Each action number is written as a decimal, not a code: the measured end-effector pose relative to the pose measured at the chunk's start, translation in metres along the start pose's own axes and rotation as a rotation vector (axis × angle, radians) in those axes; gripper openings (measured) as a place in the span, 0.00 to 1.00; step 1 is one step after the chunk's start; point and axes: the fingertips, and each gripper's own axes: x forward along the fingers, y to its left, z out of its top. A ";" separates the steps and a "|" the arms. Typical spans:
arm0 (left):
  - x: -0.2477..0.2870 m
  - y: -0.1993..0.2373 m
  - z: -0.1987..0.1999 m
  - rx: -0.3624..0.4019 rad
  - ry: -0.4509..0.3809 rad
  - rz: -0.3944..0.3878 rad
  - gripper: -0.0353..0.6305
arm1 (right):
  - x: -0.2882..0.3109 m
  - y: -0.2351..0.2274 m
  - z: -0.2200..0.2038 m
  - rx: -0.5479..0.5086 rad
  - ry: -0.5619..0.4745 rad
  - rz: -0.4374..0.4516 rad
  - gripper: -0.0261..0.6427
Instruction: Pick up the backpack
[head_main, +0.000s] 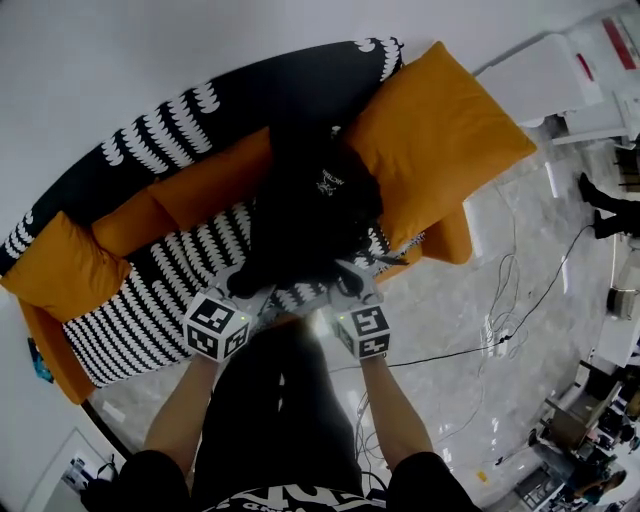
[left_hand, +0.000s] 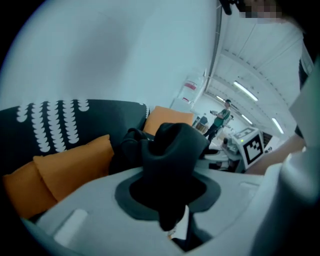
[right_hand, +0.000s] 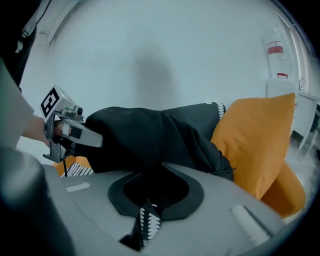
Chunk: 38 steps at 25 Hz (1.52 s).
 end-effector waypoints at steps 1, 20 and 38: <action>0.000 -0.002 0.009 0.006 -0.007 -0.006 0.20 | -0.005 -0.002 0.005 0.018 -0.012 -0.005 0.07; -0.102 -0.129 0.112 0.034 -0.006 -0.142 0.16 | -0.159 0.059 0.065 0.185 -0.092 0.083 0.06; -0.225 -0.271 0.176 0.148 -0.275 -0.252 0.16 | -0.322 0.119 0.145 0.124 -0.365 0.025 0.06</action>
